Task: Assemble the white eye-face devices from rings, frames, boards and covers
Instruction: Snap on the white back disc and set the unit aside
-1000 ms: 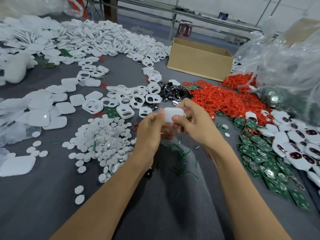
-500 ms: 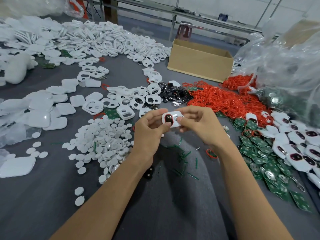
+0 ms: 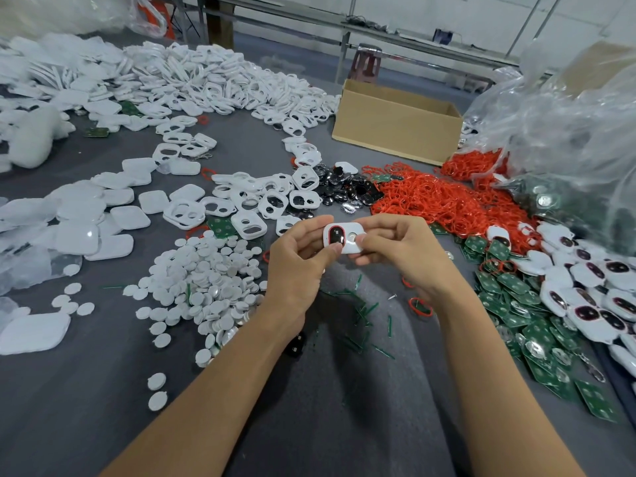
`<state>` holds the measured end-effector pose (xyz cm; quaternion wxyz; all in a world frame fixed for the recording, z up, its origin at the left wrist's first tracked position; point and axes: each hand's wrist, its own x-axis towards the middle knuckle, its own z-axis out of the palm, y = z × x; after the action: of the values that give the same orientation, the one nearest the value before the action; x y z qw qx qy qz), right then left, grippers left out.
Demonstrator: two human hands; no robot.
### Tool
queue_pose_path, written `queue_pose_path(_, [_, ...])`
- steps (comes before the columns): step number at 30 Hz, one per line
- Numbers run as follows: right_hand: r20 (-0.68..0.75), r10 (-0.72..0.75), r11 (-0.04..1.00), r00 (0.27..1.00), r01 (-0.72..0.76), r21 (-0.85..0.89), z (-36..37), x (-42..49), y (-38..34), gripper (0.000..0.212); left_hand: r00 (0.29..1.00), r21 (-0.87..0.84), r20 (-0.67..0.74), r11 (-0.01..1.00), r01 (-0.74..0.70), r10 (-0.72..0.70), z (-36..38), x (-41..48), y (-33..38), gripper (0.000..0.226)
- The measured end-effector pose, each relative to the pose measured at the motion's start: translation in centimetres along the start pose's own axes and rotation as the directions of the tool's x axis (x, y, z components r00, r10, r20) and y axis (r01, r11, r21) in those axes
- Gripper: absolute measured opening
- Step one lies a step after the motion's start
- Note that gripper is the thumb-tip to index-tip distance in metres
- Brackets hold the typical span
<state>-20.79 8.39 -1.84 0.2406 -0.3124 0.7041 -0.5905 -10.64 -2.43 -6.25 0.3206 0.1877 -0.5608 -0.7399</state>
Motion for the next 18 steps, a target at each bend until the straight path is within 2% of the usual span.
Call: queue_pose_path(18, [0.032, -0.017, 0.999, 0.999, 0.018, -0.040, -0.27, 0.07, 0.13, 0.026, 1.000, 0.031, 0.014, 0.999, 0.013, -0.014, 0.11, -0.13, -0.14, 0.038])
